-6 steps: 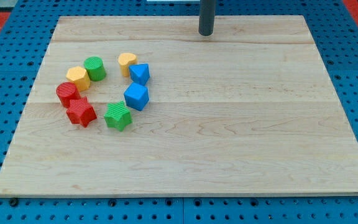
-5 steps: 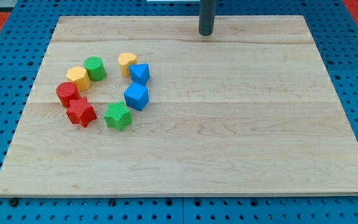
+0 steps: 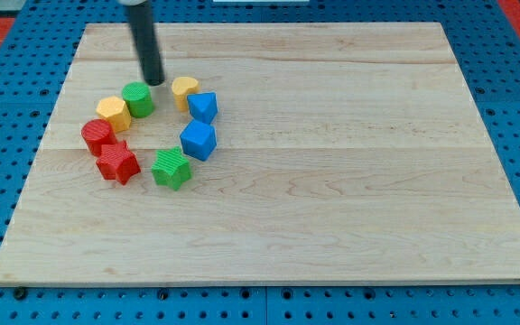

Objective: Separate the stars from group of blocks

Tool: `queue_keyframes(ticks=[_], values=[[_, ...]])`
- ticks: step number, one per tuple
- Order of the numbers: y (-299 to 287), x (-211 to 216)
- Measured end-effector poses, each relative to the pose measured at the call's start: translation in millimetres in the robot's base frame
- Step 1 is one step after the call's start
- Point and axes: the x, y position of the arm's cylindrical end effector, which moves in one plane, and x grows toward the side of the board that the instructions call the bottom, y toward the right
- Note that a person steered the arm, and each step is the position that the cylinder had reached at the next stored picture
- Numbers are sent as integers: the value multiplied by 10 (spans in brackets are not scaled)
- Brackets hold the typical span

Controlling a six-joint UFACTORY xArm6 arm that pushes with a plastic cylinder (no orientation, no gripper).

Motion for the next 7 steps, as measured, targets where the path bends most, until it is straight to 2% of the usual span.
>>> queue_keyframes(ticks=[1, 2, 3, 4, 5, 6, 7], values=[[-689, 224], [-1165, 643], [-896, 1160], [-128, 1372], [815, 1486], [1499, 1536], [1450, 1457]])
